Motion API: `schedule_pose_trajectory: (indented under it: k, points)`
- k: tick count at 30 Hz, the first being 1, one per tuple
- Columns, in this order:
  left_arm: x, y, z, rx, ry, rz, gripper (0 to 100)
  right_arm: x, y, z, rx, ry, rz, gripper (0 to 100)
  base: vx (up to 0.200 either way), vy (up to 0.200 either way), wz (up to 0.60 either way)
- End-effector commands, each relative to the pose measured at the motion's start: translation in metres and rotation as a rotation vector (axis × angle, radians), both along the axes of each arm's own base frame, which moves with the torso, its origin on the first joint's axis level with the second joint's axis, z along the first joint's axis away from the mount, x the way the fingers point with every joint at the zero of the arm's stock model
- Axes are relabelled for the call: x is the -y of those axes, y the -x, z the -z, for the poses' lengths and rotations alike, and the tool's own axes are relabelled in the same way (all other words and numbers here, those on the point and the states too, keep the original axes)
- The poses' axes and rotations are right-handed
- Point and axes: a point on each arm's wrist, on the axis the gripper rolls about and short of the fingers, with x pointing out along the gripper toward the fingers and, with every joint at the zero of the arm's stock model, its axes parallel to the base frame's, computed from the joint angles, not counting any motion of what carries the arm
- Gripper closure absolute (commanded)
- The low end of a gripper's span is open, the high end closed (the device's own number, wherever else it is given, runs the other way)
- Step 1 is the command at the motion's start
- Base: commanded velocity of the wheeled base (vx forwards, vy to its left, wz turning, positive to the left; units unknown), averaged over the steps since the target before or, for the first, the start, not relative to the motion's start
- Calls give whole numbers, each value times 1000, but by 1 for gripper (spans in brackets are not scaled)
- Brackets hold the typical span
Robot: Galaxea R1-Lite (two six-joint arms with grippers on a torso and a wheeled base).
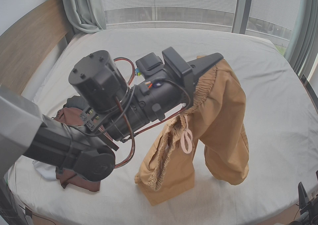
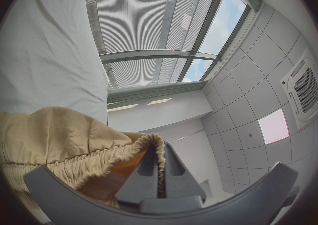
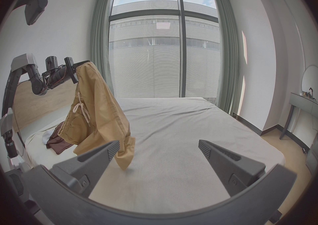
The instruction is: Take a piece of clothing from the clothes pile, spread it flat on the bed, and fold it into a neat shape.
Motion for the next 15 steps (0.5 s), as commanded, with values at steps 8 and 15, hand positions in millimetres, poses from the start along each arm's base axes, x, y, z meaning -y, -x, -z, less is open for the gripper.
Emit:
schedule_pose_trajectory:
  k: [8,15]
  points:
    - [27,3,5,-4,1,60,100,0,0,5,-1,1,-1,0,0,0,0]
    - [42,12,-8,-42,52,127,100,0,0,5,-1,-1,-1,0,0,0,0]
